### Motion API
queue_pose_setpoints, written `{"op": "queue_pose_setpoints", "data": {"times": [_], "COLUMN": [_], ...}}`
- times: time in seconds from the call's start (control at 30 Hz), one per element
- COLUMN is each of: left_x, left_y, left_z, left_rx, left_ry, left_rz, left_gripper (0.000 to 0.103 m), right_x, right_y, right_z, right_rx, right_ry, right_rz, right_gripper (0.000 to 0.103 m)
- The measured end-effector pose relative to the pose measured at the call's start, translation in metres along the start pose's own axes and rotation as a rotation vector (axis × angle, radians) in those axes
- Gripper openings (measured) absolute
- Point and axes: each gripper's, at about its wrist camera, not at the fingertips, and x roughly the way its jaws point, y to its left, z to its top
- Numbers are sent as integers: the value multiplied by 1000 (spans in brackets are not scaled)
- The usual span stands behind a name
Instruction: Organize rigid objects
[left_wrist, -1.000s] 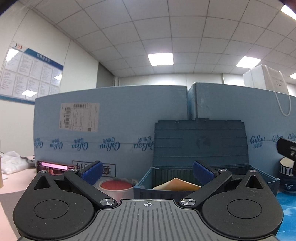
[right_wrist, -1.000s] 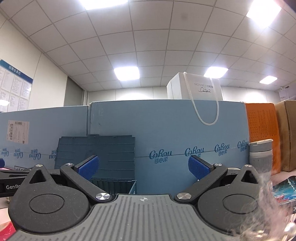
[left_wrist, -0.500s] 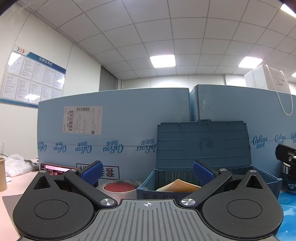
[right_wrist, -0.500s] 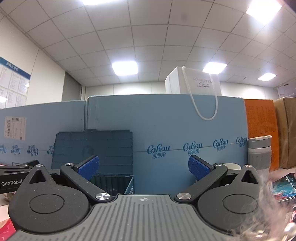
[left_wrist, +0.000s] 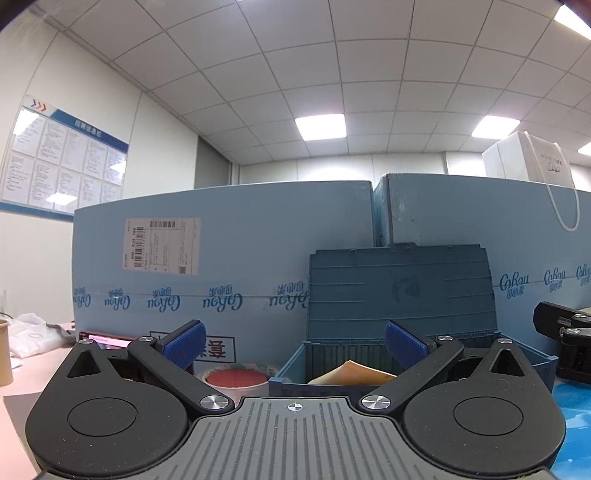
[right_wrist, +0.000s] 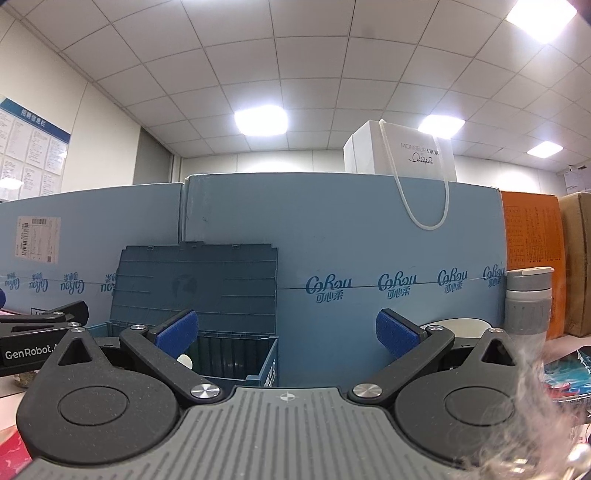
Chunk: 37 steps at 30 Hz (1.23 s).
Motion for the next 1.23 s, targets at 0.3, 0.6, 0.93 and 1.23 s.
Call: {"op": "queue_pose_setpoints", "data": {"times": [0.3, 0.6, 0.93, 1.23], "left_x": [-1, -1, -2, -4], "left_y": [-1, -2, -2, -2], "left_z": [0, 0, 1, 1], "left_rx": [5, 8, 9, 10], "left_ry": [-3, -5, -10, -15], "left_rz": [-3, -2, -1, 0], "left_gripper": [103, 103, 103, 103], "right_x": [3, 3, 4, 4], "right_y": [1, 1, 1, 1], "right_z": [0, 0, 0, 0], "right_rx": [-8, -8, -9, -8], "right_ry": [12, 19, 22, 22], "right_rz": [5, 4, 4, 4], "right_gripper": [103, 103, 103, 103]}}
